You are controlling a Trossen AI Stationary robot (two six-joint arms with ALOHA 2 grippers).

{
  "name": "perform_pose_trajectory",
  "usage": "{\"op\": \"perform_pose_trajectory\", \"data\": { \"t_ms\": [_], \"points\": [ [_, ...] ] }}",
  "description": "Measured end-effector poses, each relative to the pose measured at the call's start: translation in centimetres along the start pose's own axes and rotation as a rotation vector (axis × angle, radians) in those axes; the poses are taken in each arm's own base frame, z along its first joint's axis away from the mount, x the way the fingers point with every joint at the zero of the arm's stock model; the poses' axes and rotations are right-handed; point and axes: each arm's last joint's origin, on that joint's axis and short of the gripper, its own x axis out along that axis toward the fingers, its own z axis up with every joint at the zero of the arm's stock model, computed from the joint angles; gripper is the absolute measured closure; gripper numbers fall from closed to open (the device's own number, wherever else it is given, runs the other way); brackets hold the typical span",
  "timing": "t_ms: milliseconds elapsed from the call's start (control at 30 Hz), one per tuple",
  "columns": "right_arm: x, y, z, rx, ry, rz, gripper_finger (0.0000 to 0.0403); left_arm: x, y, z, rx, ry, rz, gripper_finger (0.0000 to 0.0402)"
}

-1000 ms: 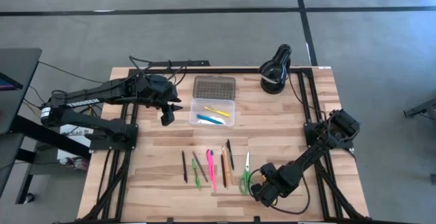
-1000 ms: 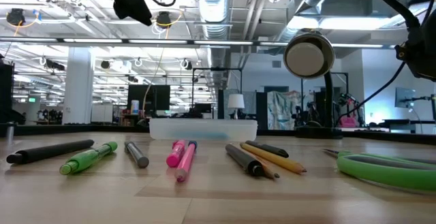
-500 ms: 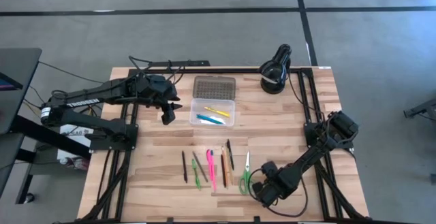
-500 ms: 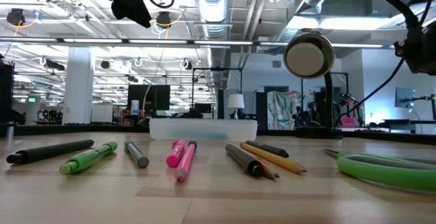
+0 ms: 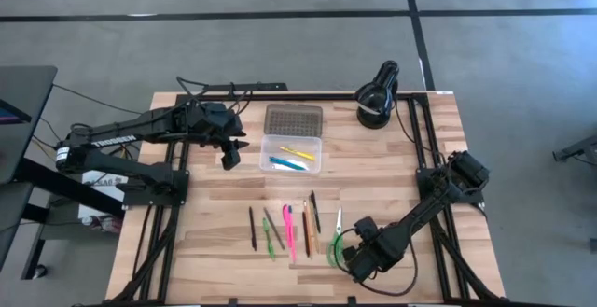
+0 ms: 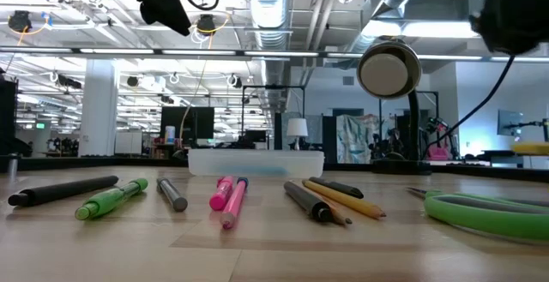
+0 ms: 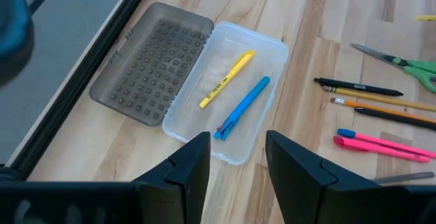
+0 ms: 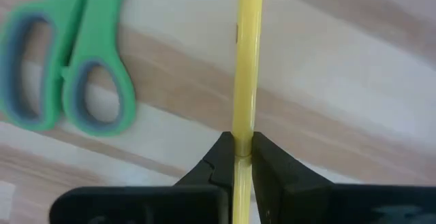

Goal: Pick & place school supplies into a supply box
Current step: Put the yellow pen into the supply box

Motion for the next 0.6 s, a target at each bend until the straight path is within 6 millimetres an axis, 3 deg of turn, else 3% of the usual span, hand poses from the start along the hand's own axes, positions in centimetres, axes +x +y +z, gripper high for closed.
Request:
{"op": "perform_pose_trajectory", "data": {
  "t_ms": [333, 600],
  "points": [
    [-4.3, 1.1, 4.8, -0.17, -0.128, -0.056, 0.0386, 0.0, 0.0, -0.3, 0.012, 0.029, -0.008, 0.0265],
    [-6.9, 1.9, 12.8, -0.358, -0.22, -0.05, 0.0386, 0.0, 0.1, -1.0, 0.02, 0.099, -0.001, 0.0265]
  ]
}}
